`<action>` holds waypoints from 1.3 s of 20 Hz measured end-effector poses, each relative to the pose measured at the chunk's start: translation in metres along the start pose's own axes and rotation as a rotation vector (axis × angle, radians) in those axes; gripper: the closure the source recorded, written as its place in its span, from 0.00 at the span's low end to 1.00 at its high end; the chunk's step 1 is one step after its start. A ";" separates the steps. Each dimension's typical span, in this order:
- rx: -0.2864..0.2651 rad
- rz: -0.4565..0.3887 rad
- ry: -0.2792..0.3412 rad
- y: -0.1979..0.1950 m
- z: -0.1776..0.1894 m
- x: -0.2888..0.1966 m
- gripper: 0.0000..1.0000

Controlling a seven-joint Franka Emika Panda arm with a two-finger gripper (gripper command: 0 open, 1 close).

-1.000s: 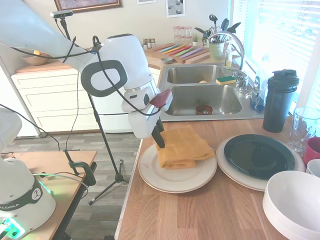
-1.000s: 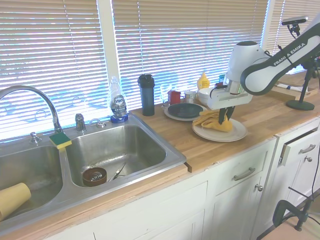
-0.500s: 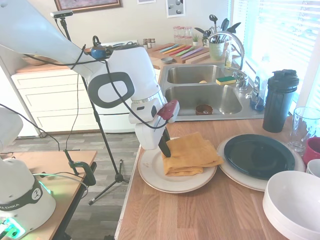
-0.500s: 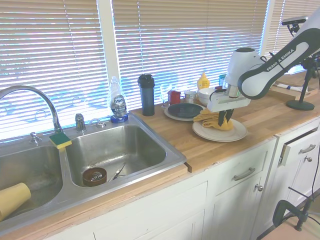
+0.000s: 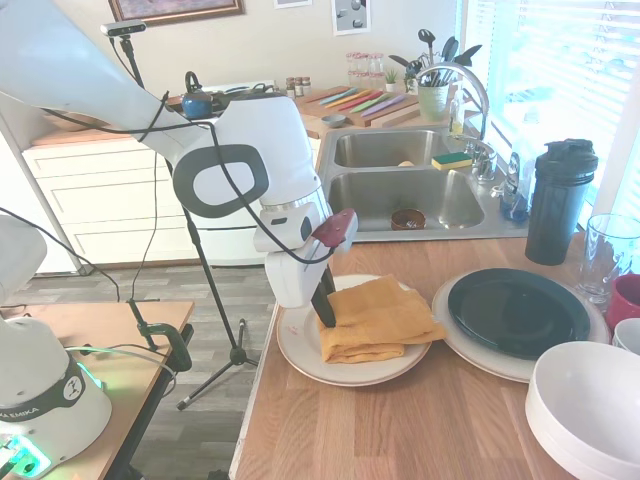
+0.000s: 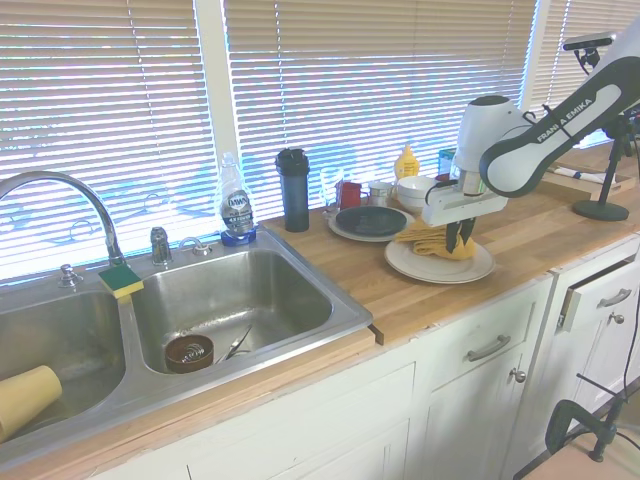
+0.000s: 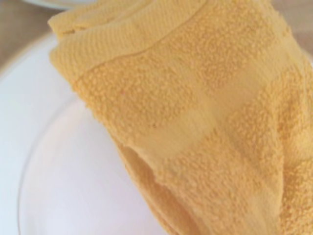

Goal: Wipe the white plate in clockwise motion

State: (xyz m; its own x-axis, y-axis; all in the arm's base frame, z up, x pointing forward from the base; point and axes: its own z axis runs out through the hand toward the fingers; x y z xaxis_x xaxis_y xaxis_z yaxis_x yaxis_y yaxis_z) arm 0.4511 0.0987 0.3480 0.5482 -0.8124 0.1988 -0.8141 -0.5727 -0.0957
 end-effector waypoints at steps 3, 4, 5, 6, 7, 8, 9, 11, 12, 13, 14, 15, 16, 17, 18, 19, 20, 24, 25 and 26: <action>-0.004 -0.014 -0.005 0.005 -0.008 -0.014 1.00; -0.003 -0.019 -0.008 0.004 -0.010 -0.019 1.00; -0.001 -0.022 -0.012 0.003 -0.012 -0.023 1.00; 0.000 -0.027 -0.018 0.002 -0.013 -0.028 1.00; 0.002 -0.033 -0.021 0.000 -0.013 -0.033 1.00; 0.003 -0.038 -0.024 -0.001 -0.014 -0.037 1.00; 0.004 -0.043 -0.024 -0.002 -0.014 -0.040 1.00; 0.009 -0.050 -0.024 -0.006 -0.016 -0.045 1.00; 0.013 -0.053 -0.024 -0.008 -0.017 -0.047 1.00; 0.019 -0.054 -0.024 -0.011 -0.018 -0.048 1.00; 0.026 -0.054 -0.024 -0.014 -0.018 -0.049 1.00; 0.032 -0.053 -0.025 -0.018 -0.018 -0.050 1.00; 0.036 -0.052 -0.026 -0.022 -0.017 -0.050 1.00; 0.042 -0.050 -0.027 -0.026 -0.016 -0.049 1.00; 0.046 -0.049 -0.029 -0.030 -0.013 -0.049 1.00; 0.050 -0.048 -0.030 -0.033 -0.010 -0.049 1.00; 0.054 -0.049 -0.029 -0.036 -0.007 -0.047 1.00; 0.065 -0.028 -0.016 -0.045 0.003 -0.032 1.00; 0.068 -0.021 -0.012 -0.046 0.004 -0.025 1.00; 0.069 -0.013 -0.010 -0.048 0.004 -0.019 1.00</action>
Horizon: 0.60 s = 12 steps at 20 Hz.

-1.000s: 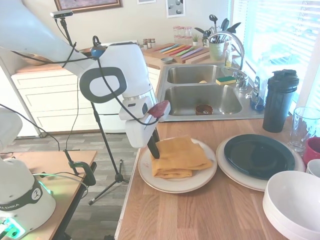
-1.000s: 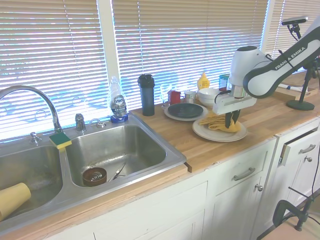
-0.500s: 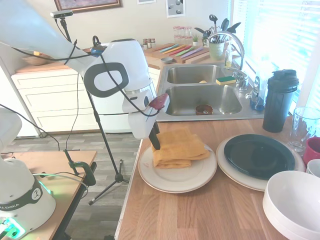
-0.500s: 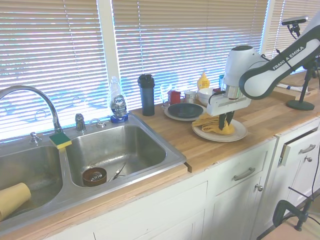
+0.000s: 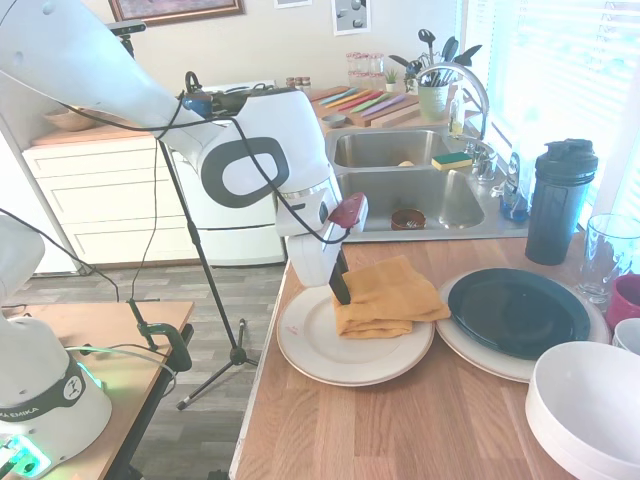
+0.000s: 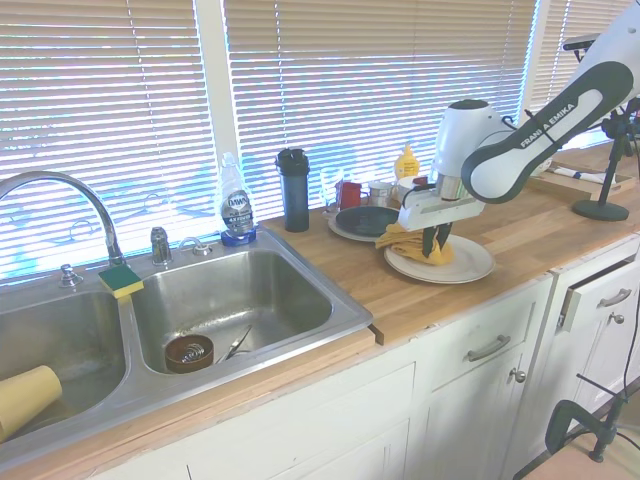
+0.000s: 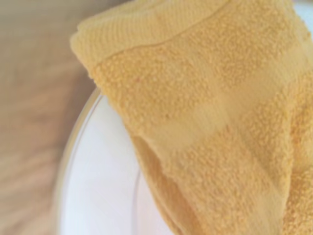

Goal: Wipe the white plate in clockwise motion

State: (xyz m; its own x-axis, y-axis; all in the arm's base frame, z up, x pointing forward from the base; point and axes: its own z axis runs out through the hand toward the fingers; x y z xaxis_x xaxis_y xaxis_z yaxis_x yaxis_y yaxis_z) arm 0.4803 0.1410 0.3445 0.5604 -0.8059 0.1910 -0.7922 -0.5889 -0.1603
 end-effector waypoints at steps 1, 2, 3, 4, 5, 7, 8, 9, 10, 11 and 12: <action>0.000 0.008 0.003 -0.001 0.001 0.006 1.00; -0.002 0.013 0.007 -0.001 0.002 0.011 1.00; -0.005 0.019 0.009 0.000 0.004 0.016 1.00; -0.009 0.026 0.010 0.002 0.006 0.019 1.00; -0.013 0.032 0.011 0.004 0.008 0.023 1.00; -0.018 0.046 0.015 0.007 0.009 0.031 1.00; -0.020 0.051 0.018 0.009 0.010 0.035 1.00; -0.023 0.055 0.021 0.011 0.011 0.039 1.00; -0.027 0.059 0.023 0.014 0.012 0.041 1.00; -0.031 0.063 0.024 0.016 0.013 0.043 1.00; -0.033 0.066 0.025 0.018 0.013 0.045 1.00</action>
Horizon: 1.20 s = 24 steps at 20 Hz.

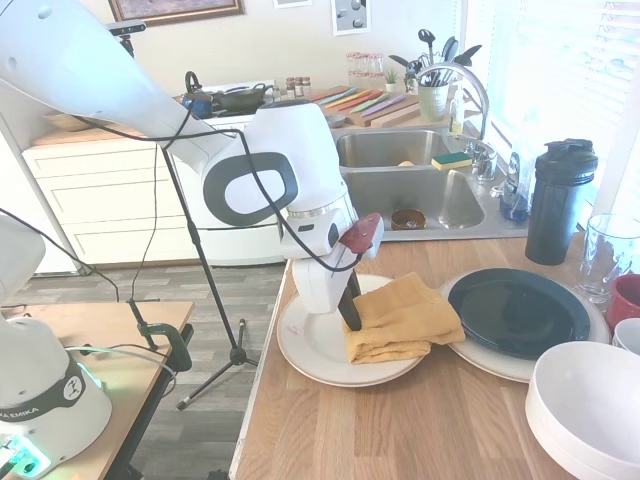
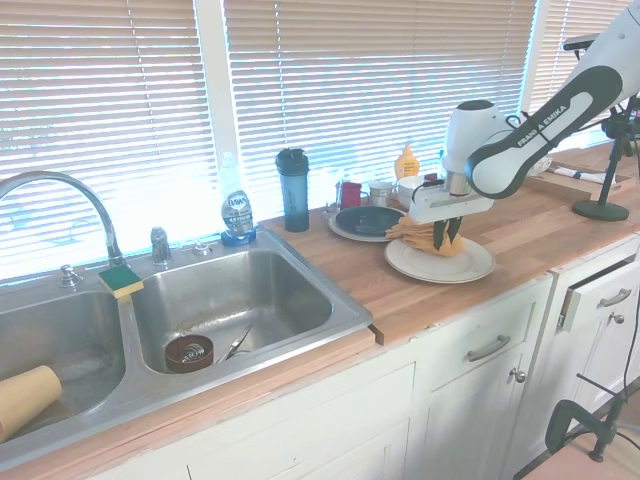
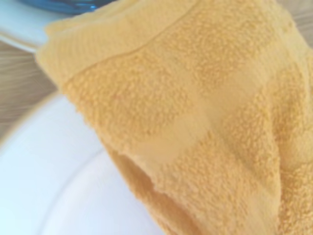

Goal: Wipe the white plate in clockwise motion

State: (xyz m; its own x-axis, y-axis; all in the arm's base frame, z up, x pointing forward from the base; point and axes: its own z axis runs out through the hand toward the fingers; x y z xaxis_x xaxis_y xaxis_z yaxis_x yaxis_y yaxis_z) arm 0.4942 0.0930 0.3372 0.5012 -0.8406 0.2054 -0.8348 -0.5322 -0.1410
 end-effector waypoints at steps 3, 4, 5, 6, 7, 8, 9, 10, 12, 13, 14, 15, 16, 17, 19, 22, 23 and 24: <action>-0.007 0.002 0.004 0.007 0.000 0.002 1.00; -0.010 0.002 0.004 0.011 -0.001 0.001 1.00; -0.013 0.000 0.004 0.014 -0.002 0.000 1.00; -0.015 -0.002 0.005 0.018 -0.003 -0.002 1.00; -0.017 -0.005 0.006 0.022 -0.005 -0.005 1.00; -0.021 -0.011 0.007 0.026 -0.008 -0.008 1.00; -0.026 -0.018 0.008 0.029 -0.011 -0.013 1.00; -0.030 -0.027 0.009 0.032 -0.014 -0.018 1.00; -0.034 -0.045 0.007 0.036 -0.019 -0.031 1.00; -0.035 -0.053 0.005 0.037 -0.020 -0.037 1.00; -0.035 -0.060 0.001 0.038 -0.021 -0.043 1.00; -0.034 -0.067 -0.004 0.037 -0.021 -0.050 1.00; -0.033 -0.075 -0.008 0.036 -0.022 -0.056 1.00; -0.030 -0.082 -0.012 0.034 -0.023 -0.061 1.00; -0.026 -0.094 -0.017 0.032 -0.024 -0.070 1.00; -0.010 -0.103 -0.018 0.024 -0.030 -0.076 1.00; -0.003 -0.105 -0.019 0.020 -0.032 -0.077 1.00; 0.003 -0.106 -0.019 0.016 -0.034 -0.077 1.00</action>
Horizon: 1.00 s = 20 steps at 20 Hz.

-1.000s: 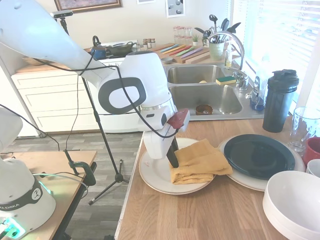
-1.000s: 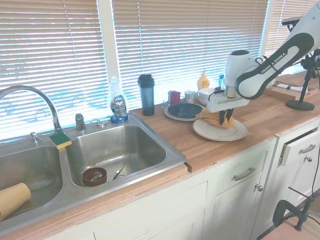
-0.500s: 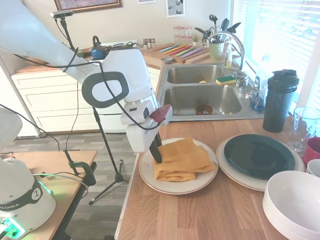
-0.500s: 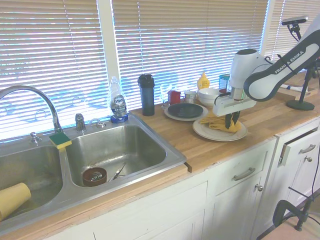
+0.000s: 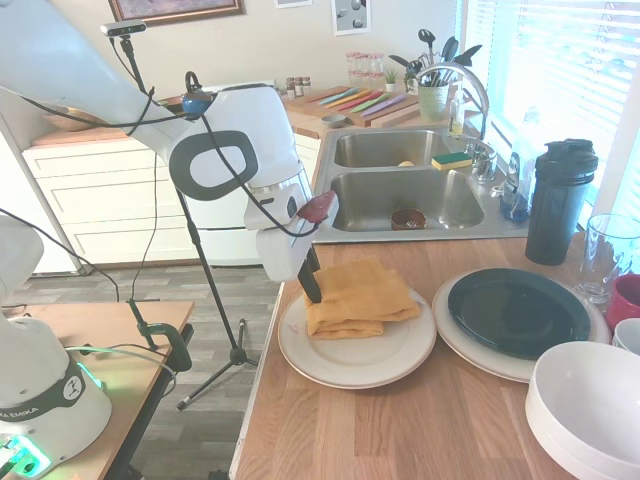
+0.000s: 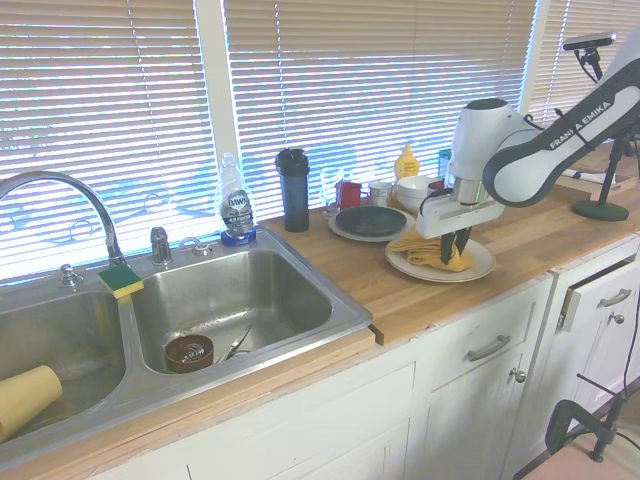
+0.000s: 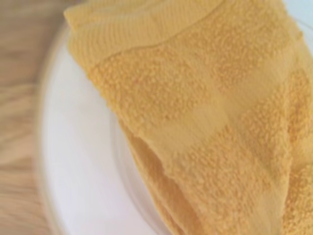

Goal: Wipe the white plate in clockwise motion

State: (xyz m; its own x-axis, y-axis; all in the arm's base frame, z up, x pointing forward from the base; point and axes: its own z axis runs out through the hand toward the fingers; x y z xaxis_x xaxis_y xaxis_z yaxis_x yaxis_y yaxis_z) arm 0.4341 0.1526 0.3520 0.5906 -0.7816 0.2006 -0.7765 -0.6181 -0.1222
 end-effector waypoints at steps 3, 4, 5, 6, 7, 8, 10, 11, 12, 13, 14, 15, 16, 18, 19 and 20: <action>0.009 -0.001 -0.004 -0.012 0.000 0.003 1.00; 0.009 0.000 -0.008 -0.016 0.002 0.004 1.00; 0.010 0.001 -0.012 -0.020 0.004 0.005 1.00; 0.011 0.002 -0.016 -0.024 0.006 0.006 1.00; 0.016 0.004 -0.019 -0.029 0.008 0.007 1.00; 0.019 0.006 -0.021 -0.033 0.011 0.009 1.00; 0.027 0.013 -0.023 -0.040 0.014 0.016 1.00; 0.030 0.016 -0.019 -0.043 0.016 0.020 1.00; 0.031 0.019 -0.013 -0.045 0.018 0.025 1.00; 0.031 0.023 -0.006 -0.047 0.020 0.029 1.00; 0.030 0.027 0.001 -0.048 0.023 0.034 1.00; 0.030 0.032 0.011 -0.049 0.025 0.039 1.00; 0.030 0.038 0.017 -0.049 0.028 0.043 1.00; 0.023 0.048 0.032 -0.048 0.035 0.054 1.00; 0.020 0.054 0.036 -0.047 0.037 0.058 1.00; 0.017 0.059 0.039 -0.045 0.038 0.062 1.00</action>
State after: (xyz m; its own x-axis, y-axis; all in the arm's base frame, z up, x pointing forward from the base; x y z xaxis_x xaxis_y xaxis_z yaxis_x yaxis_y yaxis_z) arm 0.5144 0.1287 0.3328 0.5345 -0.8131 0.2305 -0.8057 -0.5726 -0.1516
